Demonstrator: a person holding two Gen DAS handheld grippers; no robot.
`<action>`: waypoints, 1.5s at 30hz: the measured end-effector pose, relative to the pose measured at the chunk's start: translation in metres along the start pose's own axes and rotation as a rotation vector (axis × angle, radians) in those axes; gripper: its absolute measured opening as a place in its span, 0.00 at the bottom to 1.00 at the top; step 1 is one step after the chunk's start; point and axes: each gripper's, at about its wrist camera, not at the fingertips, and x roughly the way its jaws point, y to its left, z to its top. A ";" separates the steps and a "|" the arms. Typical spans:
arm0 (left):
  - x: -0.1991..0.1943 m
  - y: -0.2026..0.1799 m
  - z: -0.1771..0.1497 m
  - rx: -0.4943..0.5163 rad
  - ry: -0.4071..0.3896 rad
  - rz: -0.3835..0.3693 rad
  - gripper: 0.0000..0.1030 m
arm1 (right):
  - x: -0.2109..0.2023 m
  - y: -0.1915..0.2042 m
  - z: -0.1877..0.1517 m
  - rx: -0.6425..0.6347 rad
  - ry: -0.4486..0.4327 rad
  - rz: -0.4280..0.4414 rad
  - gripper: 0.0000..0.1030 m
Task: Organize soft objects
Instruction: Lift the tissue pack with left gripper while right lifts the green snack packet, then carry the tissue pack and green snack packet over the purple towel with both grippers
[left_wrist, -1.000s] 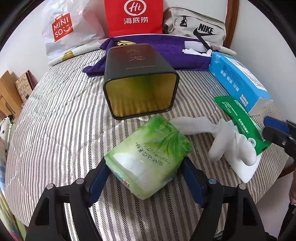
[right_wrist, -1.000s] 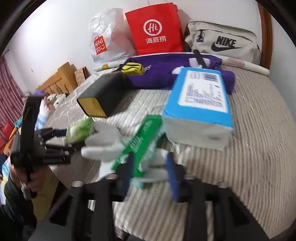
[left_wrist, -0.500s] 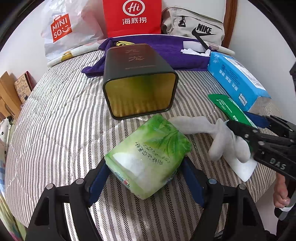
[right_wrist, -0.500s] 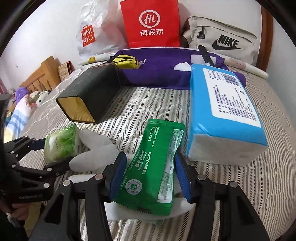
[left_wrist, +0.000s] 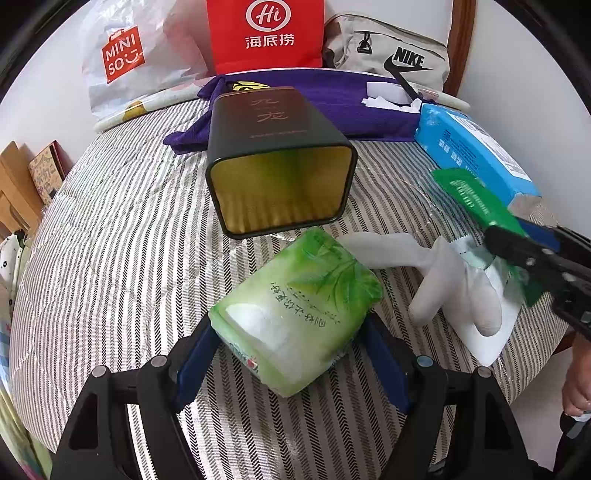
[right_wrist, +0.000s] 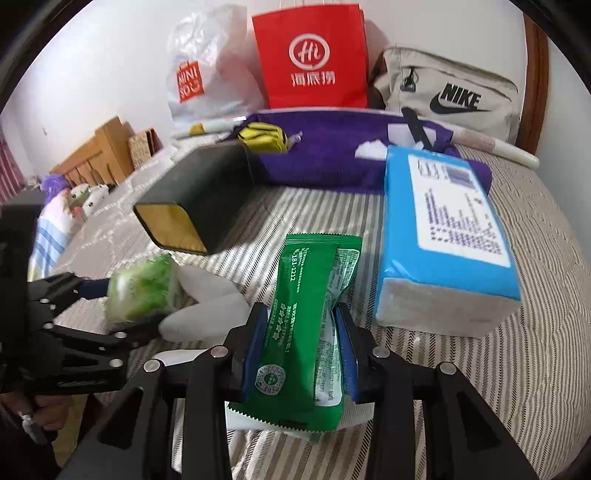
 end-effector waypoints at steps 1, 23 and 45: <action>-0.001 0.001 0.000 -0.006 0.001 -0.002 0.73 | -0.005 -0.001 0.000 0.002 -0.009 0.010 0.35; -0.036 0.031 0.010 -0.140 -0.060 -0.040 0.70 | -0.072 -0.073 -0.041 0.069 -0.055 -0.030 0.35; -0.054 0.029 0.079 -0.150 -0.095 -0.089 0.70 | -0.086 -0.077 -0.033 0.047 -0.038 0.016 0.35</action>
